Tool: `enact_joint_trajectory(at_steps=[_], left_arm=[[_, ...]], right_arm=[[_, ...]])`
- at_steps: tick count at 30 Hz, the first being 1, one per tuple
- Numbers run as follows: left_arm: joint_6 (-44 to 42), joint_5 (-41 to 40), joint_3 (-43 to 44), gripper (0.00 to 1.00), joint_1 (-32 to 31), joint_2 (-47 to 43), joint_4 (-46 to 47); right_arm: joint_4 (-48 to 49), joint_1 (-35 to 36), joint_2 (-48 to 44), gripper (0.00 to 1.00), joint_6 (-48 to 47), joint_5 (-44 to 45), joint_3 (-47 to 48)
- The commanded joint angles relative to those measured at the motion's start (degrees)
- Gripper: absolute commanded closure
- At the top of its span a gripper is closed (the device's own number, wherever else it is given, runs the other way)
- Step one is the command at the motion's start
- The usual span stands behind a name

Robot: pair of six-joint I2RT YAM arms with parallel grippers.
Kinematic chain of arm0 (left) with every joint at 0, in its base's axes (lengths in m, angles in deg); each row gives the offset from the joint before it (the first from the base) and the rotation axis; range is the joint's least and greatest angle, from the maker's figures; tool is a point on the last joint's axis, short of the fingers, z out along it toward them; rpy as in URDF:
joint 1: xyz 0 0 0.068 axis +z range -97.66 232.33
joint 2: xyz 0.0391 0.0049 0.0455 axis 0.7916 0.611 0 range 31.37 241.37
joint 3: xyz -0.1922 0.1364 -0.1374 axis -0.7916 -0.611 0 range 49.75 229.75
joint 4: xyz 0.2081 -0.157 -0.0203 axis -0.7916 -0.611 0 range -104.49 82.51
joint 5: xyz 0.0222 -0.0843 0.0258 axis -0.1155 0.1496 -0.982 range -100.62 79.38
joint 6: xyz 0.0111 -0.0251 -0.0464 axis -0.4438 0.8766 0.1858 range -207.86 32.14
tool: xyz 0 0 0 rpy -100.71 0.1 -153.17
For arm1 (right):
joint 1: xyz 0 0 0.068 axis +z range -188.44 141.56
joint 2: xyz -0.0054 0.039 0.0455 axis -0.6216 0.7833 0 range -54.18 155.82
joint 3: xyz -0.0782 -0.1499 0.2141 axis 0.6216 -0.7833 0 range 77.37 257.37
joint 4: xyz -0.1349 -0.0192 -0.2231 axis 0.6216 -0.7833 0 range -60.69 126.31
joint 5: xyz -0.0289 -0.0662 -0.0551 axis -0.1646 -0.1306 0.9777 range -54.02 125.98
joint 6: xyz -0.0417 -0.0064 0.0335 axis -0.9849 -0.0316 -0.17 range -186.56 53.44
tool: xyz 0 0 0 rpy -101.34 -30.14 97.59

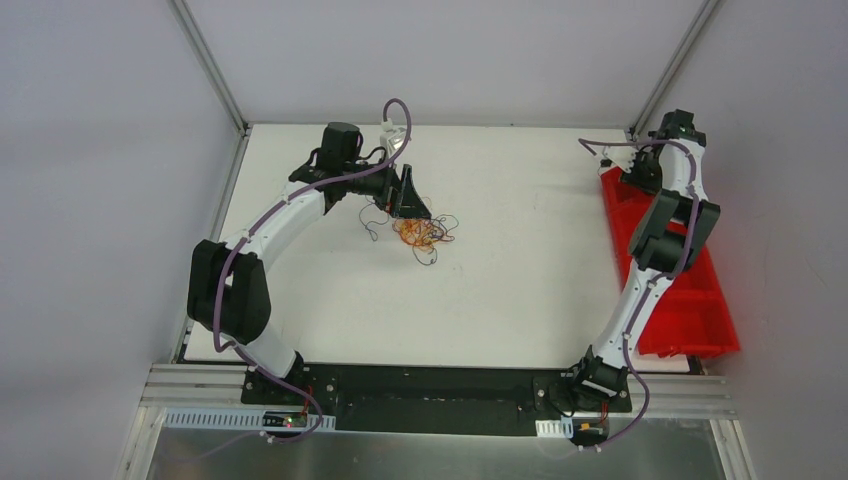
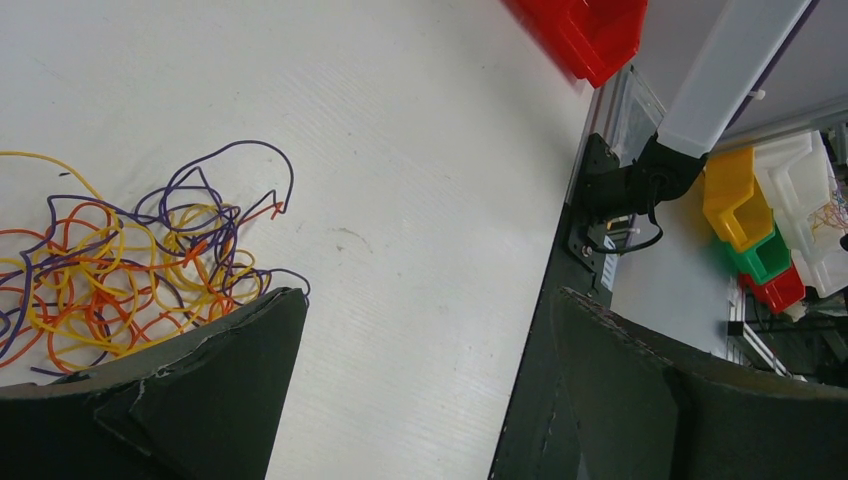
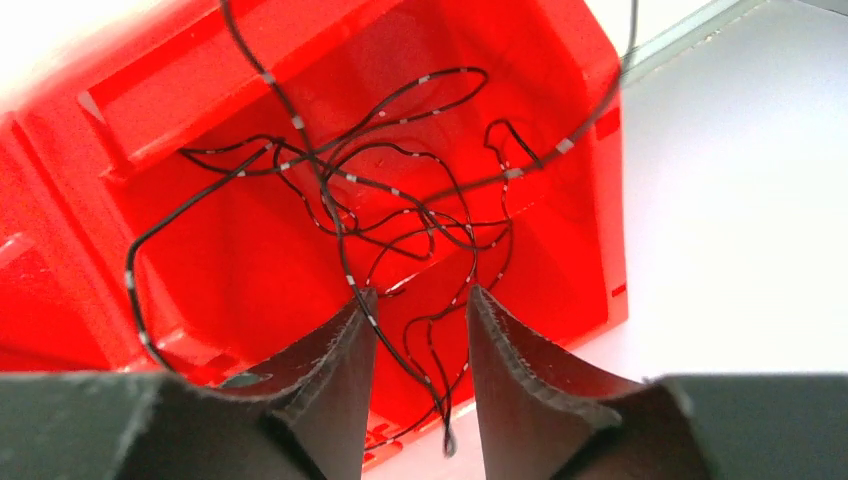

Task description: Untangle the cables

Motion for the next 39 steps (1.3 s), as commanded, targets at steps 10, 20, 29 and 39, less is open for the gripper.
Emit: enact_joint_trajectory(at_steps=[10, 20, 29, 39], left_arm=[[0.08, 2.60, 1.06, 0.03, 0.51, -1.04, 1.95], [0.21, 2.42, 1.29, 0.03, 0.52, -0.82, 1.99], [0.47, 2.29, 0.61, 0.03, 0.68, -1.36, 1.92], [0.69, 2.60, 0.88, 0.03, 1.05, -0.63, 1.83]], right_arm=[[-3.66, 0.39, -10.92, 0.42, 2.78, -4.61, 1.26], [-9.66, 6.41, -11.76, 0.32, 19.44, -8.24, 6.25], [-10.94, 14.87, -6.81, 0.30, 25.81, -2.55, 3.07], [-9.99, 17.05, -0.51, 0.39, 24.87, 3.68, 1.83]])
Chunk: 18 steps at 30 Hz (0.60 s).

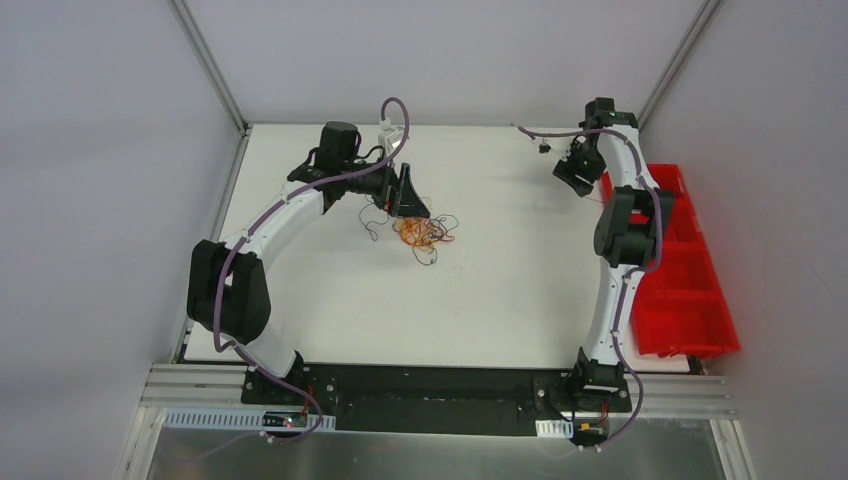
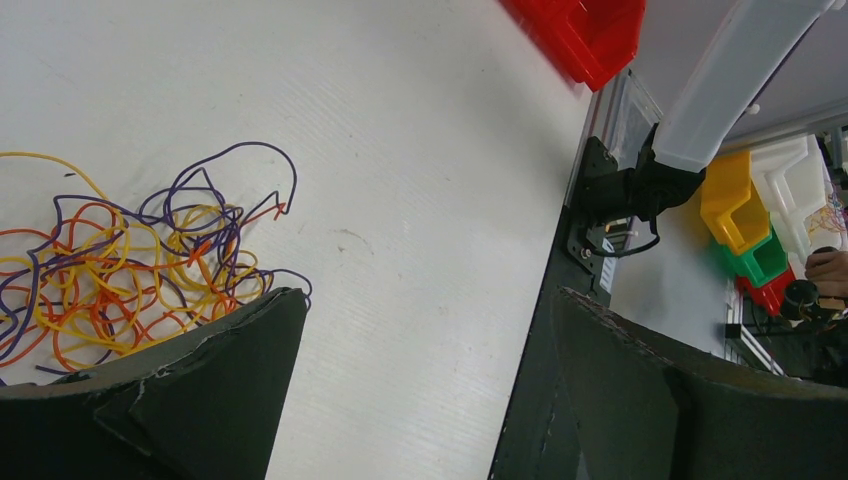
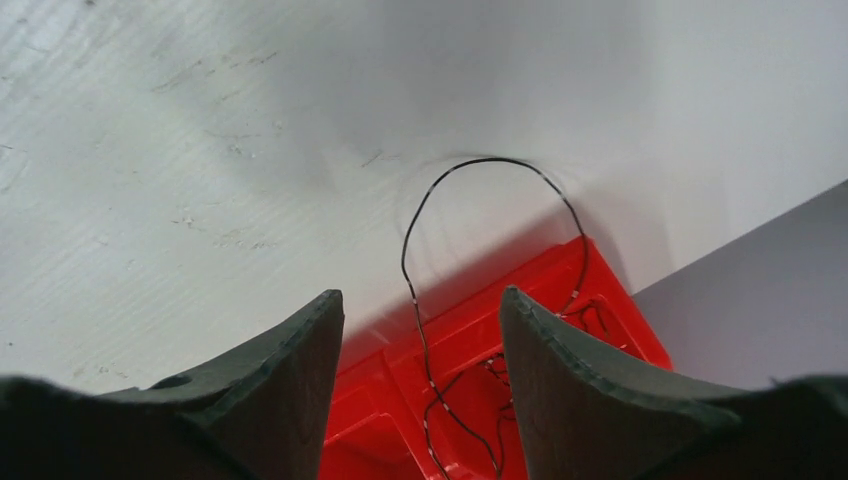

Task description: Untangle the cables

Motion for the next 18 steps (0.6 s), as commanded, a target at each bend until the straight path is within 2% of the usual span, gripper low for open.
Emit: enact_joint_trajectory(at_steps=[1, 4, 8, 10, 16, 18], left_arm=[[0.36, 1.97, 0.86, 0.03, 0.66, -0.49, 1.46], [0.34, 1.97, 1.02, 0.03, 0.65, -0.25, 1.46], [0.34, 1.94, 0.96, 0.03, 0.74, -0.18, 1.48], [0.39, 1.99, 0.87, 0.03, 0.82, -0.22, 1.46], [0.22, 1.99, 0.69, 0.03, 0.92, -0.22, 1.46], [0.17, 2.07, 0.70, 0.03, 0.96, -0.31, 1.46]], right_arm=[[-0.58, 0.09, 1.46, 0.39, 0.68, 4.39, -1.21], [2.23, 0.21, 2.10, 0.43, 0.51, 5.24, -3.11], [4.38, 0.24, 3.21, 0.53, -0.01, 6.29, -4.10], [4.54, 0.15, 3.79, 0.62, -0.50, 6.70, -4.06], [4.04, -0.48, 3.47, 1.00, -2.46, 7.68, -4.97], [3.21, -1.12, 3.17, 1.00, -3.00, 7.86, -4.66]])
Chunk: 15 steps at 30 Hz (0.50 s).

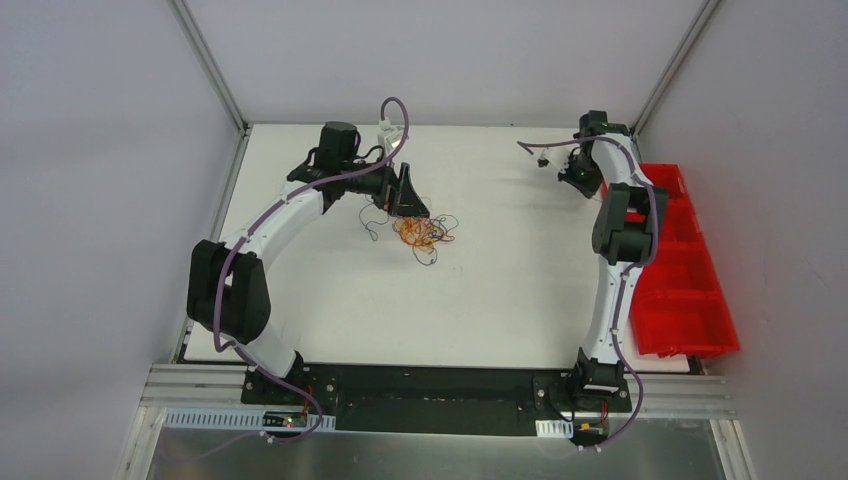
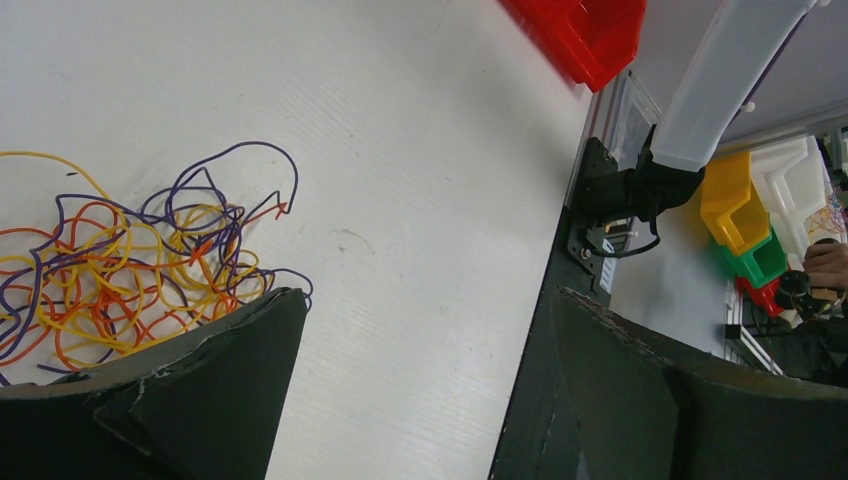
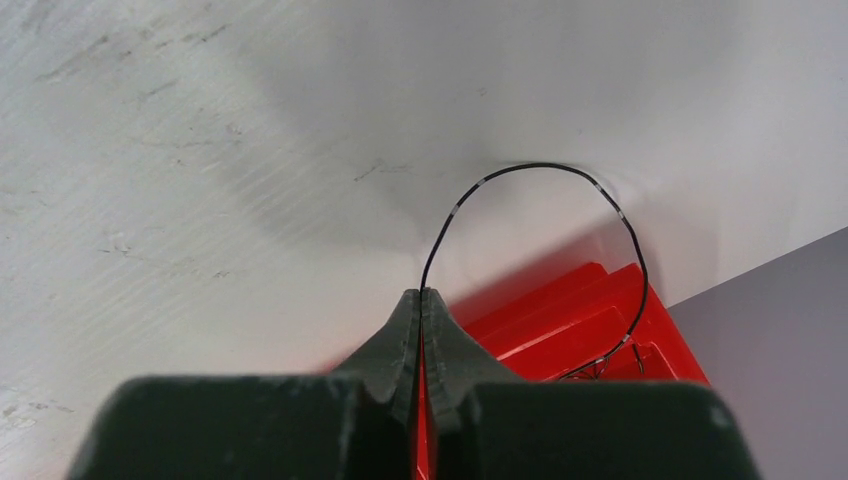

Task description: Untangle the cables

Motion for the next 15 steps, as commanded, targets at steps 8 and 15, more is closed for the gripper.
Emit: enact_joint_trajectory(at_steps=[8, 15], left_arm=[[-0.01, 2.26, 0.19, 0.03, 0.72, -0.57, 1.68], [0.24, 2.27, 0.00, 0.03, 0.85, -0.98, 1.72]], right_arm=[[-4.25, -4.75, -4.04, 1.00, -4.28, 1.34, 1.49], [-7.22, -8.20, -3.38, 1.00, -7.14, 2.85, 6.82]])
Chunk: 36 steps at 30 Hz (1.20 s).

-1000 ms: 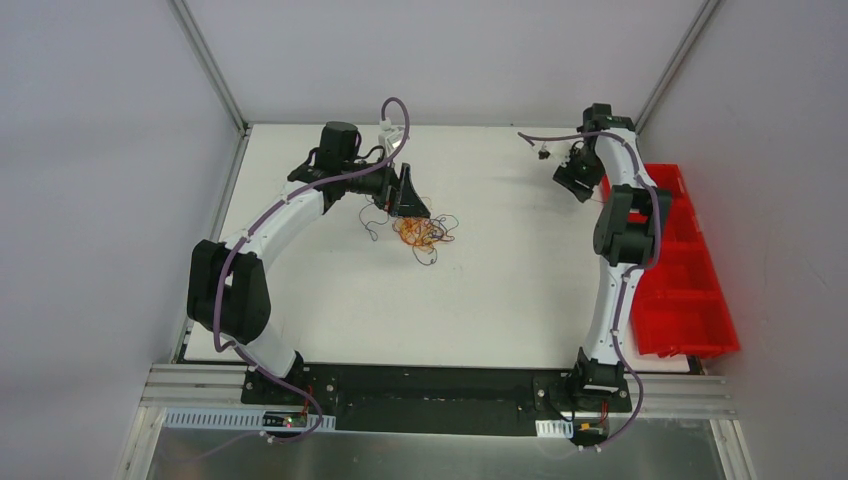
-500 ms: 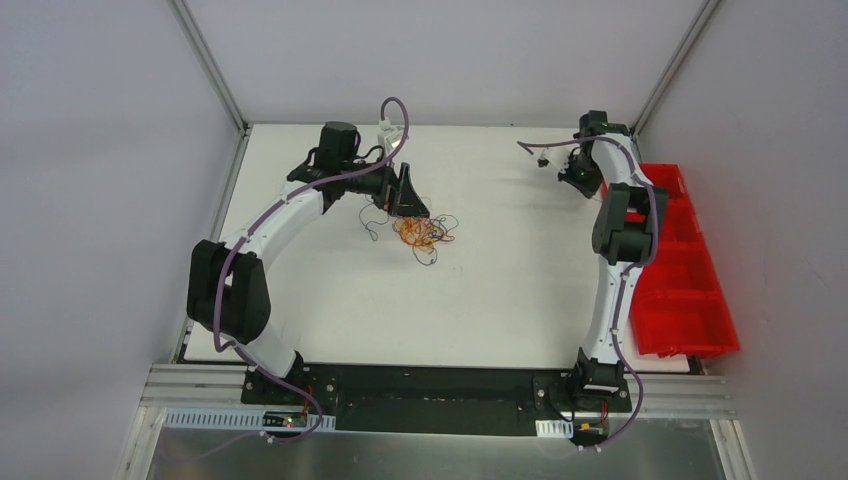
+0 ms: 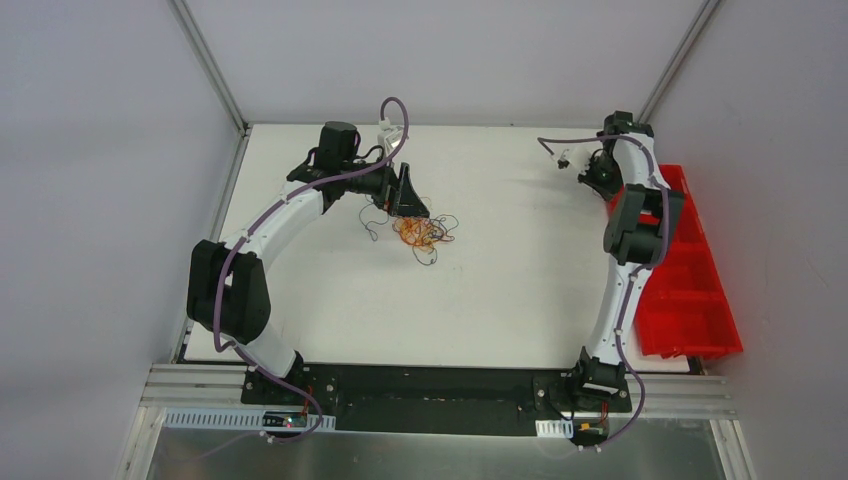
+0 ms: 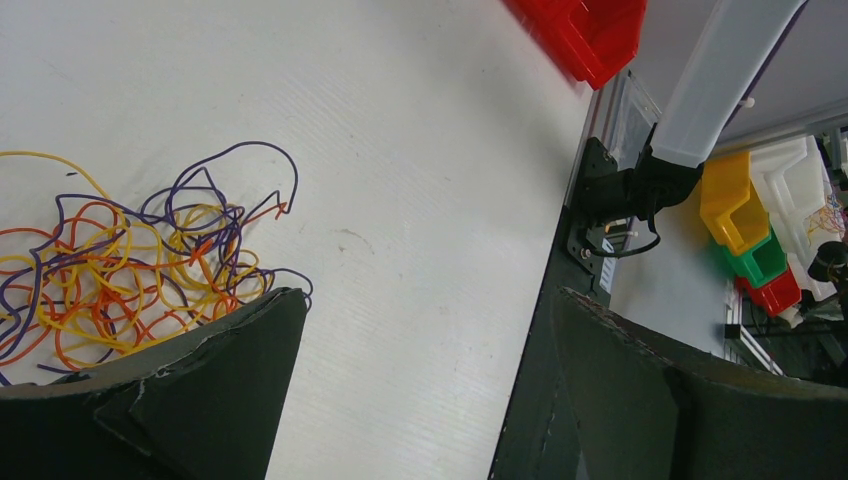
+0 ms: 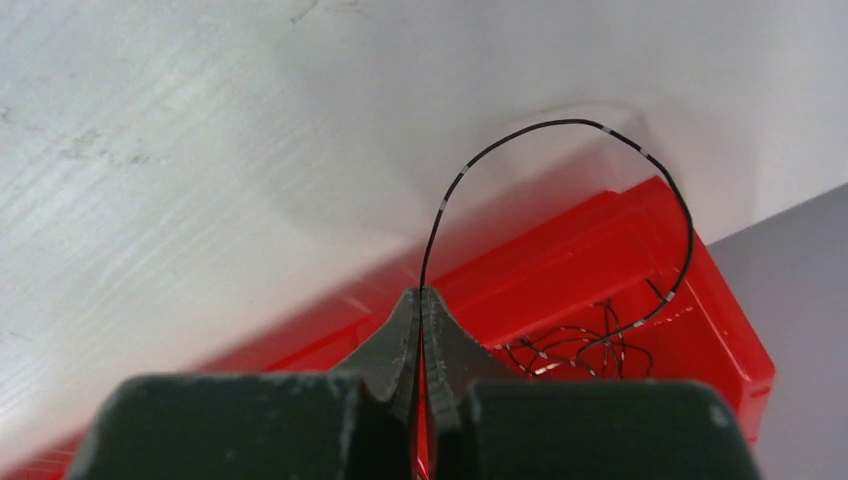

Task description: Untangle the cables

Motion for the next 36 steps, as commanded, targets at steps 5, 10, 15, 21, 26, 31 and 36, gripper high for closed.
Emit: enact_joint_trajectory(at_steps=[5, 10, 15, 21, 26, 31, 36], left_arm=[[0.23, 2.19, -0.26, 0.03, 1.05, -0.89, 1.75], [0.41, 2.27, 0.07, 0.03, 1.05, -0.41, 1.97], [0.59, 2.54, 0.59, 0.03, 1.07, -0.07, 2.03], [0.68, 2.59, 0.58, 0.03, 1.07, 0.17, 2.07], [0.59, 2.69, 0.48, 0.03, 1.07, 0.58, 2.07], [0.85, 2.80, 1.38, 0.03, 1.07, 1.20, 2.16], [0.89, 2.86, 1.12, 0.03, 1.07, 0.84, 2.16]], right_arm=[[-7.33, -4.36, -2.63, 1.00, -4.14, 3.19, 10.38], [-7.52, -5.33, -3.25, 1.00, -5.61, 3.31, 10.25], [-8.20, -6.84, -0.95, 1.00, -8.02, 5.35, 11.18], [-8.28, -6.72, 0.57, 1.00, -11.62, 7.30, 10.40], [-6.92, -6.26, 0.70, 1.00, -12.81, 7.14, 10.33], [-4.44, -4.52, 0.41, 0.91, -11.04, 6.41, 10.15], [-4.37, -3.49, -0.77, 0.71, -9.57, 5.23, 9.87]])
